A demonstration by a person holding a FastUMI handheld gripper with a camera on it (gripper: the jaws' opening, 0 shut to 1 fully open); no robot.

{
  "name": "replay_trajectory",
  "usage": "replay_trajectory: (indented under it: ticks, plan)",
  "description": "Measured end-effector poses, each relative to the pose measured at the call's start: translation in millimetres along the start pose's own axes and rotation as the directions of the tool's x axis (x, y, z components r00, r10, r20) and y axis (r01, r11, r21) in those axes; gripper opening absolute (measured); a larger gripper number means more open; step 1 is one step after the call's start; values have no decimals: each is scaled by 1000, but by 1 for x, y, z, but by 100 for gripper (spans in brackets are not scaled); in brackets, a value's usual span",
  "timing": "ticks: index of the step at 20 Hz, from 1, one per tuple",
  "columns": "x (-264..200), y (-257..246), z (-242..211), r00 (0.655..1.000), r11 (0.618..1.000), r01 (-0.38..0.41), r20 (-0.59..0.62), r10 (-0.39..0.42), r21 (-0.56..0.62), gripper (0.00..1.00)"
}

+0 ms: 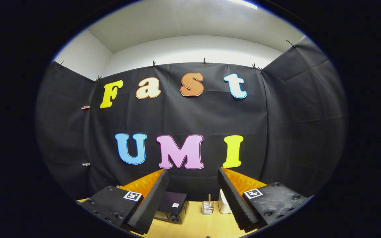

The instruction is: Open the toaster oven, put the food inside, and close the toaster oven door.

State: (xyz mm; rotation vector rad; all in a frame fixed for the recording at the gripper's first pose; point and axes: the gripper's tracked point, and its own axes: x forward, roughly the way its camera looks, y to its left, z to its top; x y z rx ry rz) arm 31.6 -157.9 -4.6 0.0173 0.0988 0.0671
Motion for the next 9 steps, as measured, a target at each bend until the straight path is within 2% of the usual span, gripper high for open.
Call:
replay_trajectory:
  ticks: [9]
  plan:
    - [-3, -5, 7, 1000, 1000, 17, 14, -17, 13, 96]
